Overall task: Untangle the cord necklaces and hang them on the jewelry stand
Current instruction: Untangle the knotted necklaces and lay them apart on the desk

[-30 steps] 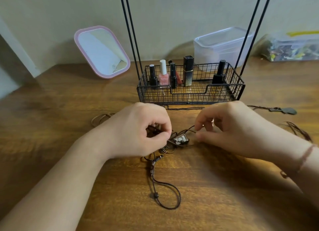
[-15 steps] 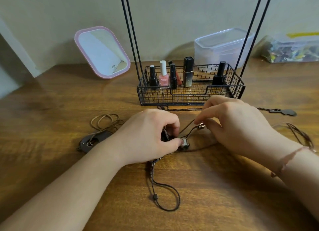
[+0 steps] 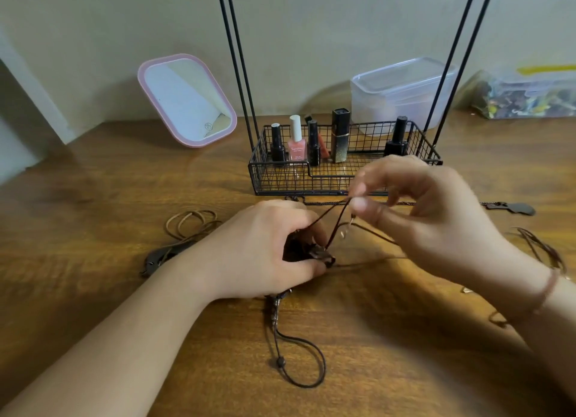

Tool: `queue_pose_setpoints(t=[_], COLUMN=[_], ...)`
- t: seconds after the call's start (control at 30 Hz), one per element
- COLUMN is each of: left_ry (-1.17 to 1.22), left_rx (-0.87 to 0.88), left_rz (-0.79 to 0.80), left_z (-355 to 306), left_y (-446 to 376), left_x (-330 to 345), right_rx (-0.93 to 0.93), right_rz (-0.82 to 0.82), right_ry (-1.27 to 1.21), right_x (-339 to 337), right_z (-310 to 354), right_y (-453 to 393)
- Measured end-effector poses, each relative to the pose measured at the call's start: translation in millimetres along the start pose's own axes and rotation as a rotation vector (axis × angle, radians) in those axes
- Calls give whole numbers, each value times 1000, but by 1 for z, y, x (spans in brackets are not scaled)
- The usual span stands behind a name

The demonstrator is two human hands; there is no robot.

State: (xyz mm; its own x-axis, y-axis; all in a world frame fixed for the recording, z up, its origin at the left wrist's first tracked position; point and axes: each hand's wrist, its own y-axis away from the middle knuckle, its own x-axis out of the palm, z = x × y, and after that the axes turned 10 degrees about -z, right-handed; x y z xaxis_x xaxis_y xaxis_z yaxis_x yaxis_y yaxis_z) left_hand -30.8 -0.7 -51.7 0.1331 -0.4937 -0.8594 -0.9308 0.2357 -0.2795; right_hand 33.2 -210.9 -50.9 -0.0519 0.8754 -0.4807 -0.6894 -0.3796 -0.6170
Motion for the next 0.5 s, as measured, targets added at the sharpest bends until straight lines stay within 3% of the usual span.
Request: queue_pose_setpoints(t=[0.13,0.33,0.43,0.5], left_ry=[39,152,222,233], left_rx=[18,-47,-100,-121], left_rz=[13,-7,-80,-172], left_z=[0,-5,-7,-4], left_y=[-1,0,1,1], left_x=[2,-1,-2,-1], right_rx=[171,448,517,487], right_rz=[-58,-94,-246,-349], right_ry=[-535,-938,-889,-556], right_x=[-5,-18,-29,-35], right_z=[19,11,0,-11], right_y=[0,-8,-12,-13])
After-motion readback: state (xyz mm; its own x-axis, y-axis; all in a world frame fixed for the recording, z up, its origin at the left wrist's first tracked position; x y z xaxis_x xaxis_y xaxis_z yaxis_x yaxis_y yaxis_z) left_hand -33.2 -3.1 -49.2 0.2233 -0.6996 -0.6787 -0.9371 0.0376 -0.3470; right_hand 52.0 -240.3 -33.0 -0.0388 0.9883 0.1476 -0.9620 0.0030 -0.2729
